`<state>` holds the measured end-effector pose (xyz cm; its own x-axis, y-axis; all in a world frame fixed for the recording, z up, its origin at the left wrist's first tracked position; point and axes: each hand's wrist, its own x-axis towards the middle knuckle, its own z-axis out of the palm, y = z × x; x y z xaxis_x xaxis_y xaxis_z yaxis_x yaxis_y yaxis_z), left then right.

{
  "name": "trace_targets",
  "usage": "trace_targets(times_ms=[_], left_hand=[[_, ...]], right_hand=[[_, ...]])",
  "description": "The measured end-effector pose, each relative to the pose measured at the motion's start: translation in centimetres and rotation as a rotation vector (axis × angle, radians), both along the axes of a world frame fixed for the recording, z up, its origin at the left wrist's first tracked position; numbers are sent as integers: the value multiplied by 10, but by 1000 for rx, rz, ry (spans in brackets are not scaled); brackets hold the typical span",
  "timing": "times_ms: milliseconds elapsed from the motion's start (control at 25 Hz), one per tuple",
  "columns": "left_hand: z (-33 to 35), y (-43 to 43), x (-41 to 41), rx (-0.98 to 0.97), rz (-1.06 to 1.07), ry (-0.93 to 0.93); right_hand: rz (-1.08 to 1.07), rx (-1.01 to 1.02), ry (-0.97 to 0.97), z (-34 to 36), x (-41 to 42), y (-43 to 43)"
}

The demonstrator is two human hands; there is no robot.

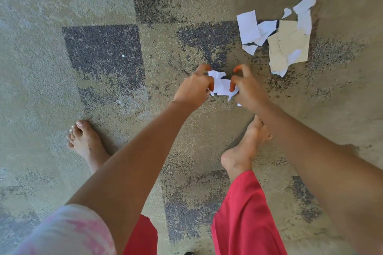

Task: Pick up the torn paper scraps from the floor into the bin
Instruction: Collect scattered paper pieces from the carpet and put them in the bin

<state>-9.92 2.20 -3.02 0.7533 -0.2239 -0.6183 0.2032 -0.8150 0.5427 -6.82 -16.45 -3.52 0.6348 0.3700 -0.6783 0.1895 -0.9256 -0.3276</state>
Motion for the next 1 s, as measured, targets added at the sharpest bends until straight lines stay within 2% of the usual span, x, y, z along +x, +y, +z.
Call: trace_targets(times_ms=[160,360,480,640,880,1000], left_hand=[[-5,-18,3,124,-196,-59],[-18,-29,1,156,-201,-175],[-24,-31,-4,182,-285,-221],[-18,-32,5,155,-134,-138],[-19,-33,8,152,-86,-89],[-21,-30,9,139,20,-45]], right_hand=[[94,-110,-91,-5,-8,6],[98,-124,-119,-9,-9,11],[79,-89,-102,-11,-10,9],[45,-84,-56,-9,0,14],[7,-140,-2,-9,3,11],[-59,-135,16,-12,4,10]])
